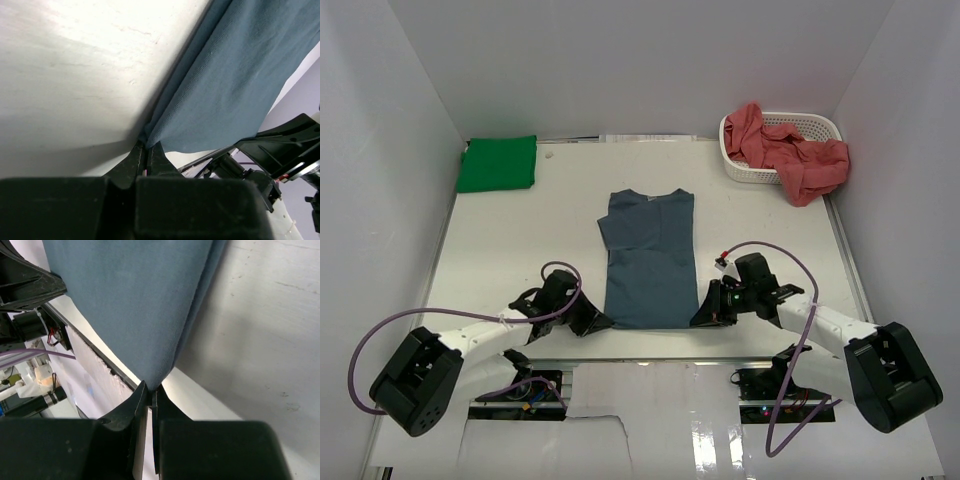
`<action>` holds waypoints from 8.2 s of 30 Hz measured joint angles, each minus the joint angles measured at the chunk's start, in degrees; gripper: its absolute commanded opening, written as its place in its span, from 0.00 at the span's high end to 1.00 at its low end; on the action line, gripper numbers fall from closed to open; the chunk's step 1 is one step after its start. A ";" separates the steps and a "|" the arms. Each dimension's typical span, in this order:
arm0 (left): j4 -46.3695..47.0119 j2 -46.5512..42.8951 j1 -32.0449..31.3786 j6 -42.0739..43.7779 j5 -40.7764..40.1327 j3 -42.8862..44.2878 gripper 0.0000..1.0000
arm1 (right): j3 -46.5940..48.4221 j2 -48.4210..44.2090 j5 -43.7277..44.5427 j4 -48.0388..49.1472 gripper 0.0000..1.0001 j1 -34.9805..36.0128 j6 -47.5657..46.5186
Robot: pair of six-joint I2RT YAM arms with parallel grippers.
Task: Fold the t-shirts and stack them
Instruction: Fold the long partially folded tshirt into a neat square
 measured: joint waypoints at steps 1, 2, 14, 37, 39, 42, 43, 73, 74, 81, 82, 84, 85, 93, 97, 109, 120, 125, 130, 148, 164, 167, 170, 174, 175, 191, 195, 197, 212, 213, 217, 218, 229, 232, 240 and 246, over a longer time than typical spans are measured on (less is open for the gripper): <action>-0.94 -0.63 0.07 0.33 -0.13 0.02 1.00 | 0.33 -0.07 -0.15 -0.48 0.92 0.02 -0.22; -2.16 -1.38 0.07 0.66 -0.22 0.13 1.00 | 0.76 -0.09 -0.33 -1.14 0.92 0.04 -0.35; -19.80 -2.49 0.59 6.25 -3.96 10.54 1.00 | 9.18 0.13 -1.79 -7.34 0.92 0.09 -3.06; -27.21 4.76 5.90 12.22 -3.15 27.21 1.00 | 21.00 3.28 -3.23 -12.26 0.92 0.09 -4.07; -27.61 5.99 6.47 12.83 -2.82 28.83 1.00 | 21.81 4.28 -3.28 -12.59 0.92 0.02 -4.31; -28.35 7.48 7.48 13.84 -2.40 31.32 1.00 | 23.58 6.21 -3.52 -13.49 0.92 -0.17 -4.70; -28.57 7.91 7.85 14.05 -2.25 32.09 1.00 | 24.30 6.86 -3.69 -13.57 0.92 -0.33 -4.79; -32.52 36.00 15.02 23.85 1.81 66.93 1.00 | 50.51 28.87 -6.01 -18.84 0.92 -7.08 -10.45; -32.81 36.33 15.06 23.93 1.81 67.47 1.00 | 50.95 29.14 -6.01 -19.10 0.92 -7.17 -10.54; -34.42 37.48 15.50 24.87 1.84 71.97 1.00 | 55.01 29.70 -6.03 -20.81 0.92 -8.17 -10.84; -34.69 37.75 15.58 24.94 1.84 72.76 1.00 | 55.56 29.79 -6.01 -20.98 0.92 -8.35 -10.86; -34.95 38.38 15.76 25.16 1.86 74.42 1.00 | 56.72 30.05 -6.03 -21.24 0.92 -8.66 -10.99; -34.97 38.60 15.80 25.29 1.84 75.03 1.00 | 57.18 30.14 -6.03 -21.40 0.92 -8.70 -11.04; -36.59 40.74 16.39 25.77 2.25 78.62 1.00 | 58.73 31.30 -6.03 -22.95 0.92 -9.11 -11.41; -36.76 44.28 16.57 26.18 2.99 82.86 1.00 | 60.67 33.51 -5.97 -22.91 0.92 -9.75 -11.41; -37.44 53.68 16.70 27.17 4.31 90.97 1.00 | 63.45 38.23 -5.88 -23.15 0.92 -12.48 -11.96; -38.01 62.66 17.14 27.45 5.31 104.15 1.00 | 73.22 46.27 -6.54 -24.11 0.92 -15.61 -12.09; -35.78 65.26 18.01 27.43 7.19 107.43 1.00 | 77.48 49.86 -7.37 -24.13 0.92 -16.74 -12.09; -31.12 68.30 18.82 26.97 9.81 107.45 1.00 | 81.05 53.99 -7.61 -24.02 0.92 -17.75 -12.04; -9.77 71.36 19.56 22.23 16.65 104.74 1.00 | 84.61 59.80 -8.48 -19.78 0.92 -21.44 -10.69; 9.75 81.70 19.91 19.30 18.03 99.10 1.00 | 84.61 67.84 -9.38 -8.72 0.92 -22.71 -7.67; 10.91 83.95 19.91 19.30 17.77 100.32 1.00 | 84.50 68.50 -9.40 -7.30 0.91 -22.91 -7.43; 11.41 85.26 19.91 19.28 17.31 101.37 0.99 | 84.39 68.50 -9.46 -5.38 0.91 -23.06 -7.26; 12.07 86.25 19.89 19.28 16.94 103.12 0.97 | 84.11 68.61 -9.40 -3.13 0.91 -23.54 -6.91; 12.07 86.31 19.89 19.28 16.83 103.47 0.97 | 84.08 68.78 -9.31 -2.67 0.91 -23.65 -6.73; 13.79 82.20 19.52 22.53 12.79 93.57 1.00 | 85.35 71.63 -5.33 -1.25 0.91 -22.88 -8.04; 12.66 78.82 19.19 24.11 10.75 89.09 1.00 | 85.37 71.63 -1.57 -2.14 0.90 -21.51 -10.40; 12.11 77.40 19.10 24.74 10.14 87.23 1.00 | 85.44 71.60 0.55 -3.13 0.90 -20.70 -11.67; 11.28 62.27 17.42 28.39 5.92 65.83 1.00 | 84.28 70.42 9.22 -8.26 0.90 -14.45 -18.47; 11.19 60.87 17.18 28.48 5.55 64.02 1.00 | 82.79 69.46 9.55 -7.87 0.90 -14.01 -18.75; 9.81 54.29 15.61 29.05 3.61 56.00 1.00 | 74.60 64.08 10.64 -6.84 0.90 -12.11 -19.67; 9.29 52.43 15.15 29.05 3.23 53.83 1.00 | 71.41 62.16 10.84 -6.14 0.90 -11.56 -19.76; 7.19 31.21 8.66 26.75 0.46 29.51 1.00 | 39.36 38.84 12.74 -3.96 0.90 -5.68 -18.64; 6.64 24.98 6.80 25.00 0.31 23.02 1.00 | 31.01 31.80 12.68 -3.69 0.90 -4.61 -17.79; -0.39 14.53 5.27 23.15 -1.86 20.57 1.00 | 25.24 24.00 12.26 -5.60 0.90 -3.91 -16.68; -5.73 14.43 5.27 23.08 -2.97 27.08 1.00 | 25.88 22.67 12.24 -7.50 0.90 -3.91 -16.61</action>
